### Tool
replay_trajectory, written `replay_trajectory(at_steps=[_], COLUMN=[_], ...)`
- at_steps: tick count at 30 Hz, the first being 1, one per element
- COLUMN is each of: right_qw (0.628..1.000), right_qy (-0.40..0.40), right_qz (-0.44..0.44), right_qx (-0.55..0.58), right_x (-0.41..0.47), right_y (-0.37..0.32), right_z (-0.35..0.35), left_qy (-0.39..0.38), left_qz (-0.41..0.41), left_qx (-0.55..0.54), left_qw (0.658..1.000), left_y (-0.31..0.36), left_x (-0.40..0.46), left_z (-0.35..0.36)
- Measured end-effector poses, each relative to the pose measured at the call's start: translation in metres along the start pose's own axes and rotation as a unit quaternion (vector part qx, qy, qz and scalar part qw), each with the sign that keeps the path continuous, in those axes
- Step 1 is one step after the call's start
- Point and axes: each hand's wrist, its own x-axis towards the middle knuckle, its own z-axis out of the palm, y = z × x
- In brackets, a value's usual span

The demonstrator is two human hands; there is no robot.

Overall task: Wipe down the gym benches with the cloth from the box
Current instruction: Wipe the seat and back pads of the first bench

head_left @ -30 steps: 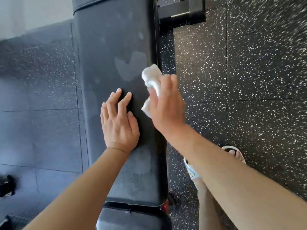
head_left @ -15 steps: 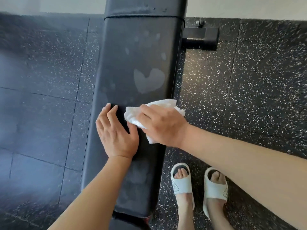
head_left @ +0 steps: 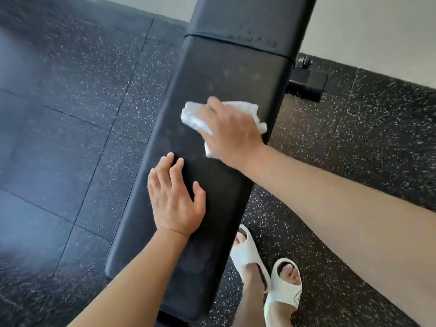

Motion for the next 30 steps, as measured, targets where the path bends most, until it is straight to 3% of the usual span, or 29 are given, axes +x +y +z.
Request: replay_trajectory(at_steps=[4,7,9,12,14,17,21,24,26,30], right_qw=[0.991,0.970,0.977,0.991,0.987,0.988,0.985,0.959,0.954,0.982], right_qy=[-0.041,-0.095,-0.096,-0.095,-0.108,-0.129,-0.145,-0.184,-0.152,-0.102], right_qz=[-0.123,-0.225,-0.187,-0.051,-0.029,-0.040,-0.094,-0.216,-0.255,-0.135], right_qx=[0.034,-0.002,-0.028,-0.085,-0.112,-0.071,0.008,0.003,-0.041,-0.080], right_x=[-0.077,-0.042,0.009,0.091,0.122,0.119,0.048,0.008,0.017,0.073], right_y=[-0.026,0.003,0.027,0.047,0.039,0.004,-0.042,-0.019,0.021,0.080], right_z=[-0.011,-0.018,-0.020,-0.014,-0.005,0.006,0.008,-0.007,-0.018,-0.027], left_qy=[-0.001,0.002,0.000,0.000,-0.004,-0.010,-0.014,-0.010,0.001,0.022], left_qz=[-0.011,-0.006,-0.002,-0.001,-0.005,-0.007,-0.025,-0.043,-0.044,-0.082], left_qx=[-0.016,-0.020,-0.018,-0.031,-0.032,-0.042,-0.064,-0.090,-0.098,-0.083], left_qw=[1.000,1.000,1.000,1.000,0.999,0.999,0.998,0.995,0.994,0.993], left_y=[0.002,0.002,0.001,0.000,0.000,0.001,-0.001,-0.003,-0.004,0.001], left_x=[0.000,0.001,-0.001,-0.001,0.001,0.001,0.006,0.005,0.006,0.017], left_z=[-0.001,-0.003,-0.002,-0.001,-0.003,-0.007,-0.009,-0.010,-0.009,-0.007])
